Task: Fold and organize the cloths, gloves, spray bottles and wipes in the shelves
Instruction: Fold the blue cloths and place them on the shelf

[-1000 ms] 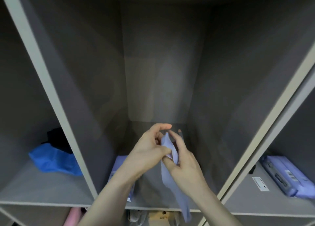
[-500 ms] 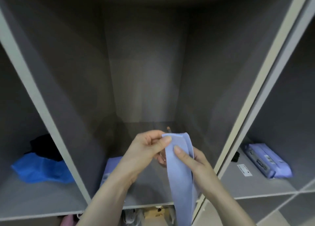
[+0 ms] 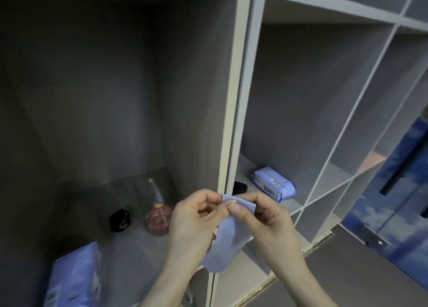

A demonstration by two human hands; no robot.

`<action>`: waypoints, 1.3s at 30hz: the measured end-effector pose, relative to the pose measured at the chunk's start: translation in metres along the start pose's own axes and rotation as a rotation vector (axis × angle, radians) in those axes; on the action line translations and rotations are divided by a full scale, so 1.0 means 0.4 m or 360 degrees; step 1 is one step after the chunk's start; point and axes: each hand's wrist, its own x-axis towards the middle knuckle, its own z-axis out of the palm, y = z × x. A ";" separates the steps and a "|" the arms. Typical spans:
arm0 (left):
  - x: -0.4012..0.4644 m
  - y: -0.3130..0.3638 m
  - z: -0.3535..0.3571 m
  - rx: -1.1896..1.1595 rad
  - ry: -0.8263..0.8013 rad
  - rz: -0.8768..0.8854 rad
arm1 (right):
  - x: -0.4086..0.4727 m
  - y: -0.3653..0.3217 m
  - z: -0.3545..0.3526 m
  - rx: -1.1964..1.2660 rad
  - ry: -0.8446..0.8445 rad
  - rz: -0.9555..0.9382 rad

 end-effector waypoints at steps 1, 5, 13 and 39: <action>0.003 -0.002 0.023 -0.0004 -0.0040 -0.0001 | 0.003 -0.004 -0.028 -0.0029 0.0028 0.0021; 0.013 -0.024 0.114 0.0179 -0.0266 0.0176 | 0.011 -0.036 -0.148 -0.0253 0.0096 -0.0011; 0.063 -0.027 0.450 -0.0270 -0.1288 -0.0213 | 0.058 -0.033 -0.460 -0.0353 0.0199 0.0005; 0.444 -0.193 1.457 0.0146 -0.1762 -0.0432 | 0.456 0.165 -1.630 -0.1006 0.0752 0.0292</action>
